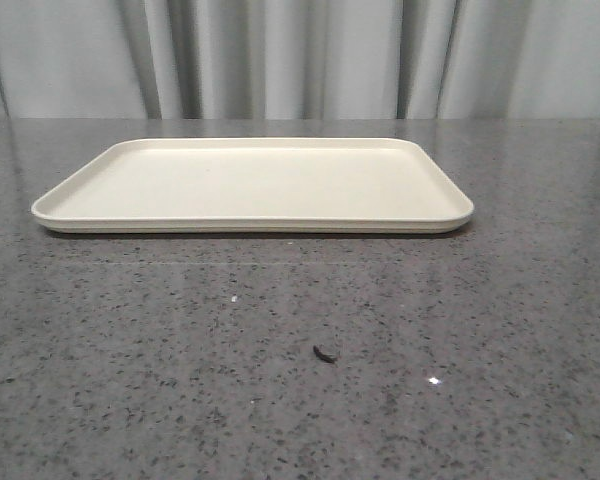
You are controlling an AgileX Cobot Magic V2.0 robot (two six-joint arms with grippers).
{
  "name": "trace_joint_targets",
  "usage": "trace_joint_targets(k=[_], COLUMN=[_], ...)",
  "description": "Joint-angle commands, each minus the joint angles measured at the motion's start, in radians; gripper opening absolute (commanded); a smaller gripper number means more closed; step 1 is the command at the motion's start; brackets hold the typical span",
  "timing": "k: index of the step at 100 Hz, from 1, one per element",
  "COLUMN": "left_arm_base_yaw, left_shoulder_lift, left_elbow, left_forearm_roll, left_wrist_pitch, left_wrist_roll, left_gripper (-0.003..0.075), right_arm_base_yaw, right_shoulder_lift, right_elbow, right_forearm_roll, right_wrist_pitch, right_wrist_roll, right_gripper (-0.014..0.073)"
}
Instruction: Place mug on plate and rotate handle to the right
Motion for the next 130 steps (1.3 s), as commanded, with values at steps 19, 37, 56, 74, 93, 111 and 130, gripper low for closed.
trace_joint_targets(k=[19,37,56,74,93,111,130], left_arm_base_yaw=[0.002,0.004,0.004,0.004,0.004,0.004,0.004], left_shoulder_lift=[0.117,0.126,0.12,0.122,0.122,0.128,0.177], left_elbow=[-0.034,0.02,0.111,0.195,0.274,0.304,0.304], left_forearm_roll=[0.004,0.03,0.075,0.099,0.141,0.158,0.166], left_wrist_pitch=[0.021,0.021,0.021,0.021,0.021,0.018,0.017], left_wrist_roll=[0.047,0.065,0.065,0.065,0.065,0.065,0.065], left_gripper=[0.0325,0.0324,0.0324,0.0325,0.0325,0.0324,0.0324], right_arm_base_yaw=[0.001,0.001,0.001,0.001,0.001,0.001,0.001], right_shoulder_lift=[0.021,0.032,0.04,0.04,0.04,0.04,0.04], right_elbow=[-0.034,-0.034,-0.034,-0.034,-0.034,-0.034,-0.034], right_forearm_roll=[0.006,0.006,0.006,0.006,0.006,0.006,0.006], right_wrist_pitch=[-0.08,-0.076,-0.076,-0.075,-0.074,-0.072,-0.063], right_wrist_roll=[-0.01,-0.01,-0.01,-0.01,-0.01,-0.01,-0.01], right_gripper=[0.0405,0.0405,0.0405,0.0405,0.0405,0.0405,0.0405])
